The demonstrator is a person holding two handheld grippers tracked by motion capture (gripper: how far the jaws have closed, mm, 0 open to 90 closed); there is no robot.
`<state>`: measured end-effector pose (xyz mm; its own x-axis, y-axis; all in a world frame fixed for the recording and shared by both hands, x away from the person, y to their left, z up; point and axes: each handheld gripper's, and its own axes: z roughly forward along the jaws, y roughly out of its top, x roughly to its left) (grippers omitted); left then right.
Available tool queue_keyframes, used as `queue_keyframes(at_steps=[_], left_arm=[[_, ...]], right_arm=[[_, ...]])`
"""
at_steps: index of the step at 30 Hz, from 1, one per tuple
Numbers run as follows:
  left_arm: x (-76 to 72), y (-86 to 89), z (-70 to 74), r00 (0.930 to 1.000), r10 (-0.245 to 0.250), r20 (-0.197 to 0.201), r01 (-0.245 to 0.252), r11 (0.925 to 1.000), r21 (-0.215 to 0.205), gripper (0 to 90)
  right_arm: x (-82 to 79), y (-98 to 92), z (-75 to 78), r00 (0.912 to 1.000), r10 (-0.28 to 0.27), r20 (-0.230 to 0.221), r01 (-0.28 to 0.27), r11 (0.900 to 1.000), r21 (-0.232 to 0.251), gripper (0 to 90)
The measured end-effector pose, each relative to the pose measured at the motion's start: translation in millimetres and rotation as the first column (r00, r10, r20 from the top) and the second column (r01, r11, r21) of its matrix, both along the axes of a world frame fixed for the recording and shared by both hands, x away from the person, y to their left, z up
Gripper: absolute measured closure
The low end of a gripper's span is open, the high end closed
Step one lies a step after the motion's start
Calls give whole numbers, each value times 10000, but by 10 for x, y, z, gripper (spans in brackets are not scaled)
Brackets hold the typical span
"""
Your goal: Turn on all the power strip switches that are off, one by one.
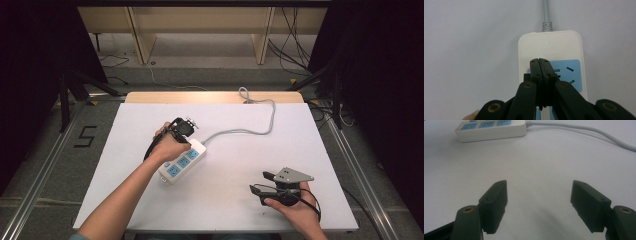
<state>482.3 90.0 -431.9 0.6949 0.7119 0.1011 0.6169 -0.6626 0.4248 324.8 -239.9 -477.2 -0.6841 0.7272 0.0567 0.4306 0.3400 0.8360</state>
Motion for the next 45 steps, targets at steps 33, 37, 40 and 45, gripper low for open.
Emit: queue_keyframes(at_steps=[33, 37, 40, 45], left_arm=[[-103, 103, 88, 9998, 115, 151, -111, 9996, -256, 898], [-130, 126, 100, 9998, 113, 181, -108, 9996, -270, 897], [-149, 138, 102, 9997, 144, 172, -139, 9995, -286, 897], [-170, 161, 114, 9998, 123, 155, -117, 9992, -378, 897]], right_arm=[[2, -2, -2, 10000, 6, -22, -6, 10000, 2, 306], [3, -1, -4, 10000, 11, -2, -11, 10000, 2, 306], [3, 1, -5, 10000, 24, -15, -24, 10000, -3, 306], [3, -1, -4, 10000, 20, -10, -20, 10000, -5, 306]])
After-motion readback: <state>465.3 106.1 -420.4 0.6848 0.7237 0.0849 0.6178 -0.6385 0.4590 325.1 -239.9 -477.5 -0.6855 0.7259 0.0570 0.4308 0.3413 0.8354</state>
